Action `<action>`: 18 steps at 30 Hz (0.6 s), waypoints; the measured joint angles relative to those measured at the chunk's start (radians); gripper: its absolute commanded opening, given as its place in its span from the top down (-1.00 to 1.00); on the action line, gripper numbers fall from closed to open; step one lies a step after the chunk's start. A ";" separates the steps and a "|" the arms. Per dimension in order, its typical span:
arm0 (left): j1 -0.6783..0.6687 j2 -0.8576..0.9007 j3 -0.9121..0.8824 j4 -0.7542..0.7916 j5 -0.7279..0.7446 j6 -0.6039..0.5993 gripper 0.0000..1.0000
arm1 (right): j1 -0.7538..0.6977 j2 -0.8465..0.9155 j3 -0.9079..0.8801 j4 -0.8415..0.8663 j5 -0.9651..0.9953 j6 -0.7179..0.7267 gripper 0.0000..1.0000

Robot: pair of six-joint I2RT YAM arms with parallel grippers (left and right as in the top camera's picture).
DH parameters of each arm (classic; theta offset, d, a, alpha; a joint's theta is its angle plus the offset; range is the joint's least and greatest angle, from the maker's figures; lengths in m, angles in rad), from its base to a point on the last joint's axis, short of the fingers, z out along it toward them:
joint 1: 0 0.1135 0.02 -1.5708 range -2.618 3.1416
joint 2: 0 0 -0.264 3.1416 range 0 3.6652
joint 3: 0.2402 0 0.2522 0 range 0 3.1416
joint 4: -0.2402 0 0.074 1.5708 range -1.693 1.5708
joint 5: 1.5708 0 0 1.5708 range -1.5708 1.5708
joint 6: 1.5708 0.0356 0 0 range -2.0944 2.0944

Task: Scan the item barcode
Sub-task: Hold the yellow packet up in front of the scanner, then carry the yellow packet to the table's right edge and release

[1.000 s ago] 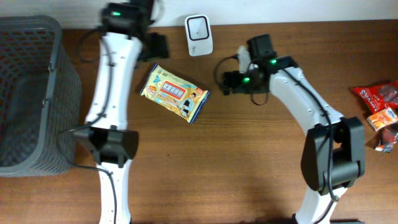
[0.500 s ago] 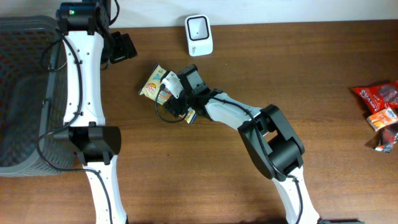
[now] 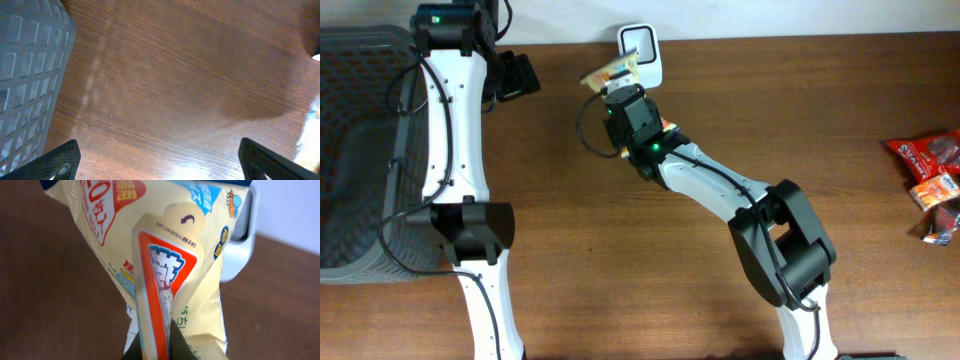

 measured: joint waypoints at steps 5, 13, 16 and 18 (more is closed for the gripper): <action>0.000 0.000 0.000 0.000 0.000 0.000 -0.98 | -0.024 -0.010 -0.007 0.297 0.154 0.011 0.84; 0.000 0.000 0.000 0.000 0.000 0.000 -0.98 | -0.185 0.084 -0.007 0.370 -0.066 0.063 0.92; 0.000 0.000 0.000 0.000 0.000 0.000 -0.98 | -0.183 0.114 -0.008 0.371 -0.092 0.083 0.92; 0.000 0.000 0.000 0.000 0.000 0.000 -0.98 | -0.183 0.114 -0.007 0.369 -0.092 0.086 0.92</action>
